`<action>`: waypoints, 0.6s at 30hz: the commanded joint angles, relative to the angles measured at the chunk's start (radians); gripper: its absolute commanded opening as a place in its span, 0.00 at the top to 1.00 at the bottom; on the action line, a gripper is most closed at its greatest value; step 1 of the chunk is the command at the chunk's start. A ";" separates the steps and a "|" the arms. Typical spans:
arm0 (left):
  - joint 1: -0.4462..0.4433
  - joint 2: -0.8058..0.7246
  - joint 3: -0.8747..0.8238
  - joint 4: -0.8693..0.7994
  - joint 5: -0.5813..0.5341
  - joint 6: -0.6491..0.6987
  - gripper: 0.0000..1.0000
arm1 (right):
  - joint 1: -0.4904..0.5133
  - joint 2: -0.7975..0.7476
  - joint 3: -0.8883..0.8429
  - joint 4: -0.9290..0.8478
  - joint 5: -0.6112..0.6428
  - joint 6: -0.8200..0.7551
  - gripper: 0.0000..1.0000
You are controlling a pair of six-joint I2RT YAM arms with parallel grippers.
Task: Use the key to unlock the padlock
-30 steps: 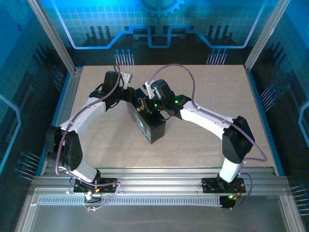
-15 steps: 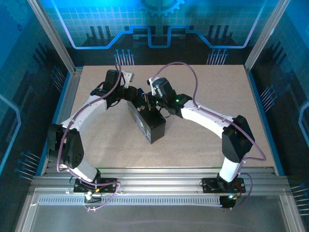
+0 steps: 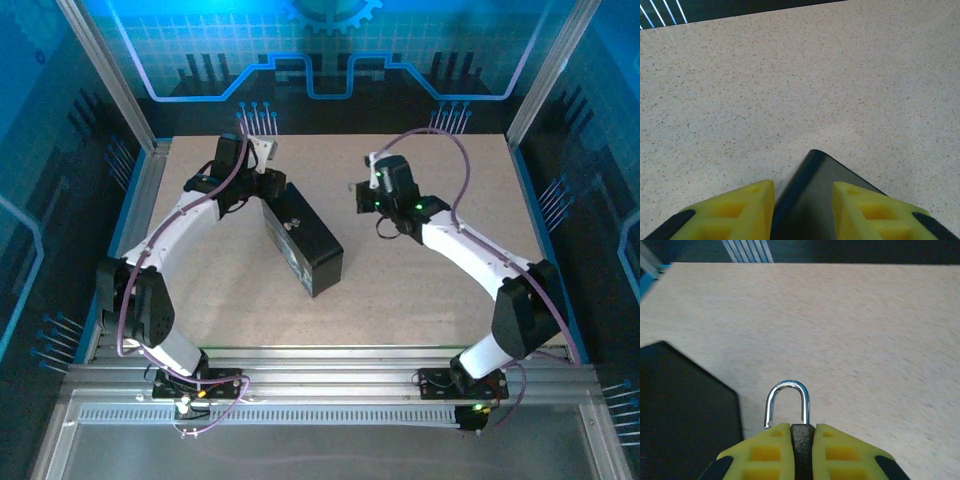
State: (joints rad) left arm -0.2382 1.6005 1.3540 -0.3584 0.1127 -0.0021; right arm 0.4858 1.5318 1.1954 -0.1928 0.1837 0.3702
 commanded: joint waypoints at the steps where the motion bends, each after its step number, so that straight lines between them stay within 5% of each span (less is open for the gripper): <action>1: 0.015 -0.022 0.019 -0.002 -0.004 -0.017 0.63 | -0.058 -0.061 -0.075 0.005 0.022 0.007 1.00; 9: 0.022 -0.051 -0.011 -0.008 -0.034 -0.039 0.61 | -0.191 -0.047 -0.258 0.011 0.016 0.067 0.99; 18: 0.043 -0.079 -0.030 -0.017 -0.052 -0.075 0.58 | -0.233 0.063 -0.344 0.039 0.038 0.114 0.89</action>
State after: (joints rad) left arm -0.2089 1.5627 1.3396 -0.3607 0.0788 -0.0544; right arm 0.2741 1.5654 0.8631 -0.1894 0.2028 0.4507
